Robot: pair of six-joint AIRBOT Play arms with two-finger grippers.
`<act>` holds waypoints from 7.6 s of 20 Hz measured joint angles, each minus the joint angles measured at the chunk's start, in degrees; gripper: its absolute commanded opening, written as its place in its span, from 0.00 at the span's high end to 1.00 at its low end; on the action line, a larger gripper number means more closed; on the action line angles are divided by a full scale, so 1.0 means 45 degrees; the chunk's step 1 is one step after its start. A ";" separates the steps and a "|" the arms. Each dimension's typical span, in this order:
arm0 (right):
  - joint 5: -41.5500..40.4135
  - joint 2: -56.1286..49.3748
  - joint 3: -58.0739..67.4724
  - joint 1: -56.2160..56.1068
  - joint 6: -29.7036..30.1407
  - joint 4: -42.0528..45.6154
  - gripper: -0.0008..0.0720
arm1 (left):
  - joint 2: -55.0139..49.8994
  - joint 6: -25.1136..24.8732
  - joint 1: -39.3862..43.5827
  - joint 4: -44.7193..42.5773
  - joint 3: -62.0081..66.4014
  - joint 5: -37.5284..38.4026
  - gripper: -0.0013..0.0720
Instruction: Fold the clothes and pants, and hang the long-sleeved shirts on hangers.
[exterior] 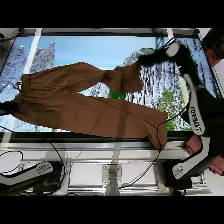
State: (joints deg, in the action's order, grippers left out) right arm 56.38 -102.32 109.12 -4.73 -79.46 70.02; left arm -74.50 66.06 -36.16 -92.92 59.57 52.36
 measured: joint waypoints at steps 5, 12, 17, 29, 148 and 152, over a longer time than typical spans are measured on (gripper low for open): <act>-0.0199 0.0194 0.1326 0.1219 -0.0175 0.0772 0.97 | 0.0005 0.0005 0.0000 0.0146 0.0000 -0.0165 0.93; -0.0092 0.0209 0.1093 0.1933 -0.0228 0.1229 0.97 | 0.0005 0.0005 0.0000 0.0340 0.0000 -0.0345 0.93; 0.2244 0.1326 0.1656 0.1996 -0.0233 0.1957 0.97 | 0.0005 0.0000 0.0000 0.0384 0.0000 -0.1093 0.93; 0.6445 0.3687 0.0126 0.1404 -0.0636 0.2919 0.97 | 0.0005 0.0000 0.0000 0.0325 0.0000 -0.1972 0.93; 0.5178 -0.2880 -0.0296 0.3949 -0.1768 0.0010 0.97 | -0.0636 0.0015 0.0024 0.2822 0.0000 -0.3147 0.93; 0.5999 -0.2001 0.0393 0.3949 -0.1661 0.0515 0.97 | -0.0291 0.0219 -0.0092 0.2705 0.0000 -0.3138 0.93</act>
State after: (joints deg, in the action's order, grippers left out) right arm 83.37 -111.33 110.89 13.04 -86.94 72.34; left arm -75.81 67.05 -36.58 -80.75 59.57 38.24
